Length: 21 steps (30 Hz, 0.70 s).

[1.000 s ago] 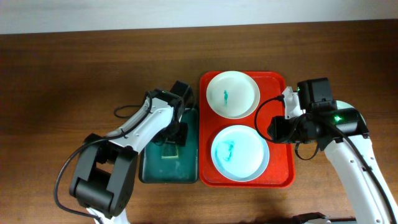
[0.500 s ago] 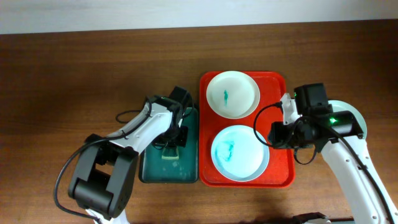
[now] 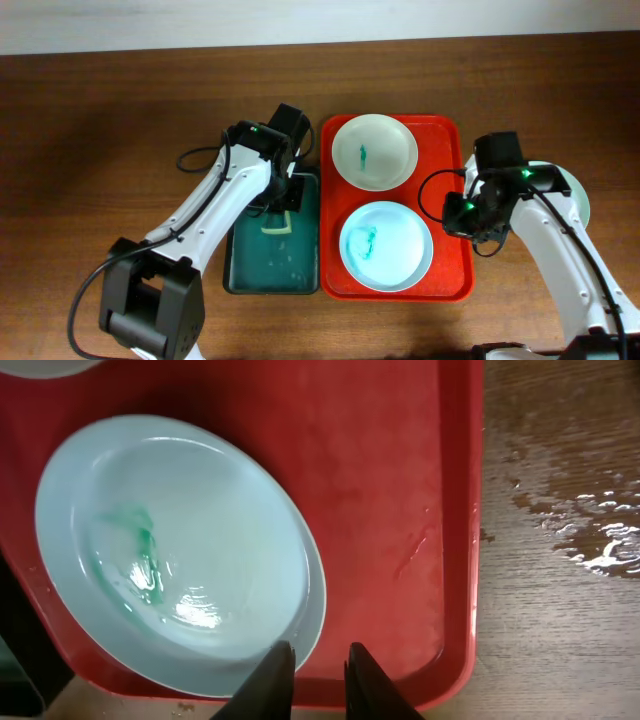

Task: Clean dirty plates on tray and stack at the side
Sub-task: 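Grasp the sponge from the water tray with the left gripper, then scrub the light blue plate with the sponge in the left gripper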

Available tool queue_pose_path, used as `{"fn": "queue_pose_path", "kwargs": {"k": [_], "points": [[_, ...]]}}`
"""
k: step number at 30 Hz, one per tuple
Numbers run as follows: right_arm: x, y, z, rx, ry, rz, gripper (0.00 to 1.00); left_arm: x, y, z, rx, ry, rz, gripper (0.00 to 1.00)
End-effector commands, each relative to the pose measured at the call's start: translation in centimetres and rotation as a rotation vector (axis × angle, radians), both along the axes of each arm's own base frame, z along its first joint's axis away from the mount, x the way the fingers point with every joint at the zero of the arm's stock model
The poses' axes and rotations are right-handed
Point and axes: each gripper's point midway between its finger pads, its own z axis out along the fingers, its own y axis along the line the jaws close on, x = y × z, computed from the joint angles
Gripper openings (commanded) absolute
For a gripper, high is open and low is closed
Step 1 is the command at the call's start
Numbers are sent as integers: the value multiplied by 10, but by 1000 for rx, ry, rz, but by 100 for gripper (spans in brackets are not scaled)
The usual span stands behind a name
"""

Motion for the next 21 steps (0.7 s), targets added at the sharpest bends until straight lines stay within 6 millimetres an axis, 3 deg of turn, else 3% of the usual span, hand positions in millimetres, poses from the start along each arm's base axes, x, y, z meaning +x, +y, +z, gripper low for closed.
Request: {"fn": "queue_pose_path", "kwargs": {"k": [1,7,10,15,21], "points": [[-3,2,-6,12,16,15,20,-1,0,4,-10,-8,-15,0],[1,2,-36,10,73,42,21,-8,-53,6,-156,-22,-106,0],[9,6,-60,35,96,96,21,-12,-76,8,-181,-53,-164,0],[4,12,-96,71,193,149,21,-18,-110,14,-302,-58,-213,0],[-1,23,-104,143,228,162,14,-20,-145,14,-362,-99,-258,0]]}}
